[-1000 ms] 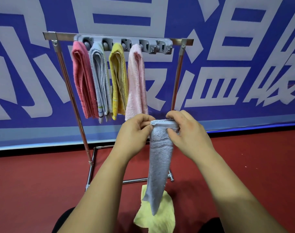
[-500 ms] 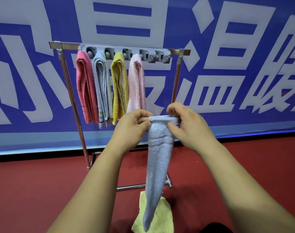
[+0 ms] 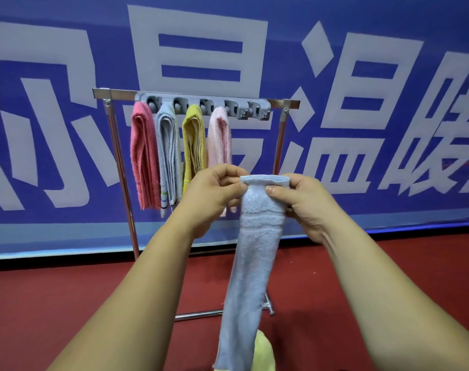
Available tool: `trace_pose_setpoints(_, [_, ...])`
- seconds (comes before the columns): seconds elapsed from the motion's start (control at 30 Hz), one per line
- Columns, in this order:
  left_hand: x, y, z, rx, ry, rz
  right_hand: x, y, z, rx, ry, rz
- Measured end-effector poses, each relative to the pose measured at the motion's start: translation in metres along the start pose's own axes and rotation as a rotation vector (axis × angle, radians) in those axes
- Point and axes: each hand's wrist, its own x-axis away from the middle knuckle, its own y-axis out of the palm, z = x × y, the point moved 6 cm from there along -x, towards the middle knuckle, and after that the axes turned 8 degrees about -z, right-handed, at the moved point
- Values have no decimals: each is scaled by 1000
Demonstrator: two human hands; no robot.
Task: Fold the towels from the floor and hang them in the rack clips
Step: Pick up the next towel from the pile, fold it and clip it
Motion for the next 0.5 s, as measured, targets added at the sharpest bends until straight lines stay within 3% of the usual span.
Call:
trace_pose_setpoints(0.17, [-2,6,2,112,5,-43,-7,6,-20,-66,-47,5])
trace_pose_setpoints(0.3, [-1,15,-15,36,-97,-154,-9,6,-32,-130,-57,65])
trace_pose_setpoints(0.5, [-5,19,-17,72,-127,-100,-18,-6,-48,-60,-82,168])
